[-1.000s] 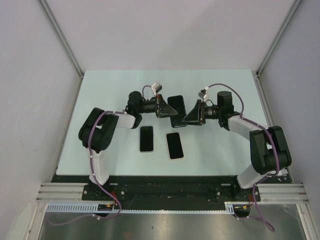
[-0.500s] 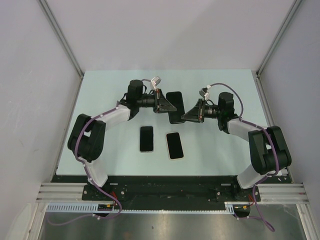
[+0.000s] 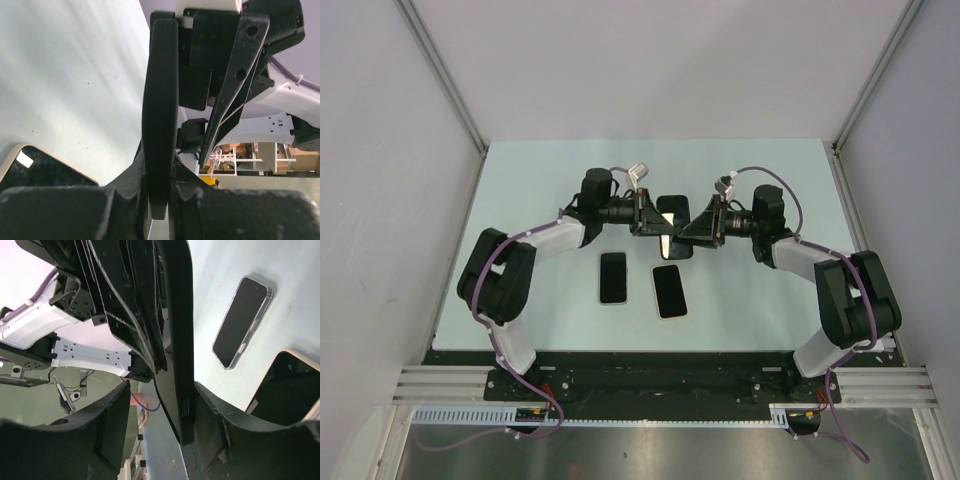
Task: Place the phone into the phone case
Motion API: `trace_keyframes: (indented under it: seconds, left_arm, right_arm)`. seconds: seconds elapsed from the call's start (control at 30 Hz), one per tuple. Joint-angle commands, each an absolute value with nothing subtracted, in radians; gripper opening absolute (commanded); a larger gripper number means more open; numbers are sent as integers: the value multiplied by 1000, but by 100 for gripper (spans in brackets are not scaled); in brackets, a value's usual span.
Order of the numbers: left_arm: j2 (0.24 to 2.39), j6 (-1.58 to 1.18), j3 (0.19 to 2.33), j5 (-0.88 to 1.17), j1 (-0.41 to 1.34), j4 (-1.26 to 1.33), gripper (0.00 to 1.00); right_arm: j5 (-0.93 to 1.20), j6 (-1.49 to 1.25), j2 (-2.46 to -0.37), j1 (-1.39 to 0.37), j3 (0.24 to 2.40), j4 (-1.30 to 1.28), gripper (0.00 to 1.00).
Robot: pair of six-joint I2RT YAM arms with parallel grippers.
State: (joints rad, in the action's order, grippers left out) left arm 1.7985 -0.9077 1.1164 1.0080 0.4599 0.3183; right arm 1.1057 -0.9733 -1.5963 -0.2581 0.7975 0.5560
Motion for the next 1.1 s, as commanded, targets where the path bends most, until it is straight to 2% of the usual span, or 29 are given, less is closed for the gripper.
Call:
trace_keyframes:
  seconds: [0.0, 0.17, 0.27, 0.43, 0.53, 0.57, 0.67, 0.73, 0.77, 0.83, 0.87, 0.93, 0.97, 1.0, 1.07]
  left_arm:
    - [1746, -853, 1075, 1095, 482, 342, 0]
    - [1743, -850, 1068, 1121, 497, 350, 0]
    - [1744, -851, 1071, 1124, 500, 350, 0]
    - [1756, -854, 1075, 1129, 505, 350, 0]
    - [1755, -839, 1077, 1118, 505, 342, 0]
    - [1752, -813, 1084, 1089, 505, 274, 0]
    - [1743, -661, 1138, 1014, 506, 66, 2]
    - [1732, -643, 1140, 996, 506, 54, 12]
    - [1723, -643, 1137, 993, 506, 54, 27]
    - [1700, -641, 1134, 971, 505, 46, 42]
    - [1692, -640, 1134, 963, 502, 40, 58]
    - [1671, -631, 1137, 953, 496, 16, 71]
    - [1660, -626, 1135, 951, 492, 8, 91]
    - [1637, -611, 1135, 947, 489, 8, 99]
    - [1612, -580, 1143, 907, 482, -92, 100]
  right_arm:
    - [1078, -1034, -1606, -229, 819, 710, 54]
    - [1074, -1136, -1641, -203, 821, 869, 51]
    - [1078, -1206, -1675, -199, 819, 963, 44]
    - [1083, -1287, -1726, -202, 821, 1083, 40]
    - [1086, -1292, -1730, -207, 822, 1094, 25]
    - [1088, -1292, -1724, -209, 822, 1094, 14]
    - [1081, -1255, -1706, -209, 824, 1049, 6]
    - [1075, -1200, -1674, -207, 831, 931, 5]
    - [1071, -1166, -1663, -206, 848, 870, 3]
    - [1060, -1048, -1634, -201, 873, 666, 0]
    - [1055, -1011, -1626, -196, 897, 608, 0]
    - [1060, -967, -1603, -183, 908, 508, 0]
    - [1065, -953, -1594, -172, 908, 468, 0]
    - [1054, -881, -1585, -149, 917, 410, 0]
    - [1017, -769, -1539, -127, 934, 170, 0]
